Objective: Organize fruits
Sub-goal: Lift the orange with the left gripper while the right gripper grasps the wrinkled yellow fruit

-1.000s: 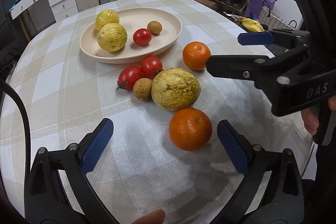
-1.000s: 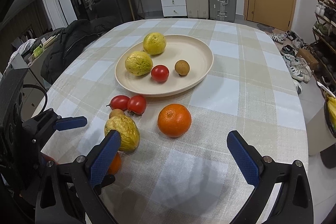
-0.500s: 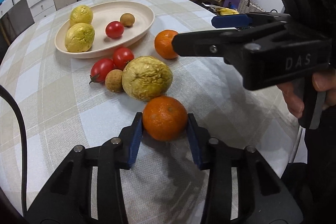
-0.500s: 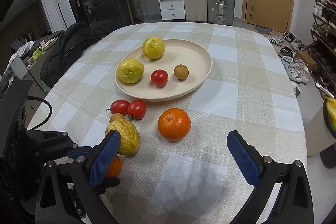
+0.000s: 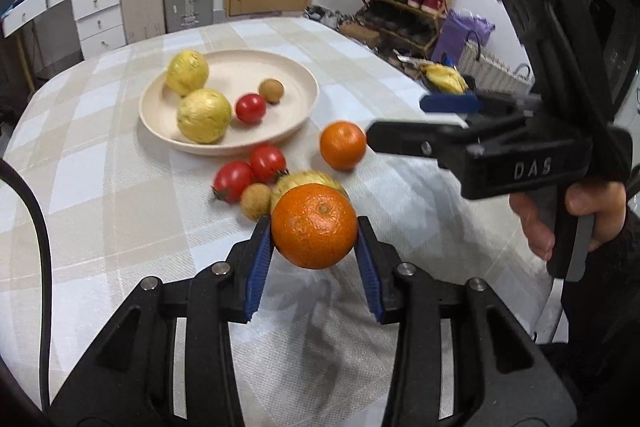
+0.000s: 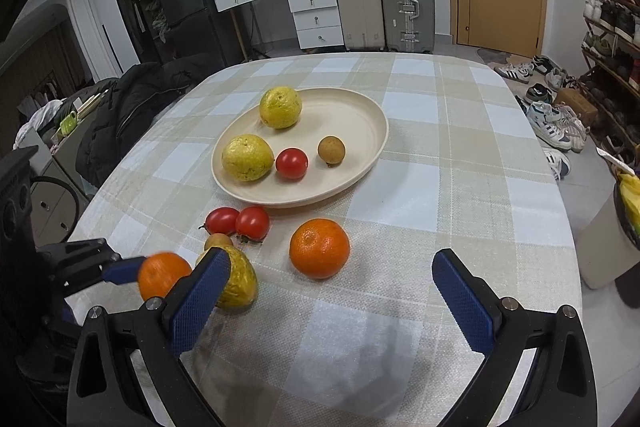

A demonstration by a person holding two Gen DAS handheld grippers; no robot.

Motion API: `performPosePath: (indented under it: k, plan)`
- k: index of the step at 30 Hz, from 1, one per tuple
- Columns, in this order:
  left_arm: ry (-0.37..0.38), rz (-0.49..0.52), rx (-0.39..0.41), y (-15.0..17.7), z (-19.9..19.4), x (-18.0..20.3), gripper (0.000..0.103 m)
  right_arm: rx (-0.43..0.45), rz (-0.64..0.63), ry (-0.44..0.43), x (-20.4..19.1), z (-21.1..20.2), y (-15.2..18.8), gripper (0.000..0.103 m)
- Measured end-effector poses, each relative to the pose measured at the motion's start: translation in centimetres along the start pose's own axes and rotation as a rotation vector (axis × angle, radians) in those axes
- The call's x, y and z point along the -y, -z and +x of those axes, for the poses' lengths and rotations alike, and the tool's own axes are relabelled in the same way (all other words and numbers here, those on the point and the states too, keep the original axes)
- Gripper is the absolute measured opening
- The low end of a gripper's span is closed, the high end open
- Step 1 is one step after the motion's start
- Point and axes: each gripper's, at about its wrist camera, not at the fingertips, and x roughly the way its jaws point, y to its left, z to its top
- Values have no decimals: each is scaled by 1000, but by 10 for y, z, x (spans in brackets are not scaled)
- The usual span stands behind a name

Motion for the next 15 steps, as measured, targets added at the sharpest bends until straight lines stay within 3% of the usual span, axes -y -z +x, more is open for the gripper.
performPosePath:
  k: [7,15]
  plan:
    - [-70,-95,73,-4,-13,-25,37,-12,-22,-12,-5,3,1,103]
    - [-124,-142,89,-4,-15,-50,37,-48,-62,-64,-21,12,7,103]
